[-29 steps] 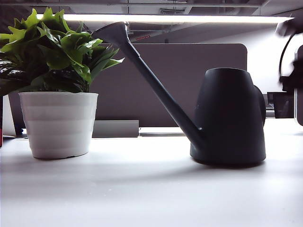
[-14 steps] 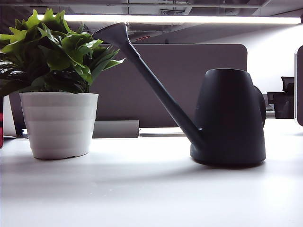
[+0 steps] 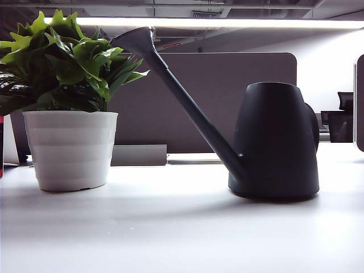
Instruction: Pick up the watering can from the table, water the potted plant, and put the can back.
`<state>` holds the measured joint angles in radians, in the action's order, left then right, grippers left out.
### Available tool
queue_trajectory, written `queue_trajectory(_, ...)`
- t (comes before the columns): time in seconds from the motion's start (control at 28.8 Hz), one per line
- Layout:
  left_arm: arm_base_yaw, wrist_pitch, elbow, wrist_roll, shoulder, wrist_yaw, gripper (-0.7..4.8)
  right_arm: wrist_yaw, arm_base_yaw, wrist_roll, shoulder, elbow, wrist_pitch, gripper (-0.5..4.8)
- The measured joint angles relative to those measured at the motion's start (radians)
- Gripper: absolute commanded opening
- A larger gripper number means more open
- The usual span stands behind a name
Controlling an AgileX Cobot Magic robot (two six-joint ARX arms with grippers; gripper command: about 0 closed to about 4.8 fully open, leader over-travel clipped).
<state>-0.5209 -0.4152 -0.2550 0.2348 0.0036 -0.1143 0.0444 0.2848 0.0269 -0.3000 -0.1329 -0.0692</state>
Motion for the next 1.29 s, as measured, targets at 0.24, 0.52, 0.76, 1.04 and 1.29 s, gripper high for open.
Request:
queue_trajectory(0.24, 0.0, 0.138, 0.143, 0.006, 0.0, 0.014, -0.05, 0.006, 0.008, 0.023, 0.118, 0.116, 0.008, -0.06)
queue_trajectory(0.52, 0.0, 0.162, 0.197, 0.007, 0.0, 0.022, -0.05, -0.02, 0.008, 0.045, 0.141, 0.124, 0.115, -0.05)
queue_trajectory(0.76, 0.0, 0.24, 0.24, 0.006, 0.0, 0.067, -0.04, -0.02, 0.008, 0.066, 0.141, 0.124, 0.117, 0.08)
queue_trajectory(1.04, 0.001, 0.241, 0.241, 0.006, 0.0, 0.071, -0.04, -0.017, -0.016, 0.066, 0.267, 0.124, 0.169, 0.08)
queue_trajectory(1.29, 0.388, 0.247, 0.241, 0.006, -0.001, 0.014, -0.04, -0.022, -0.277, 0.066, 0.297, 0.124, 0.112, 0.08)
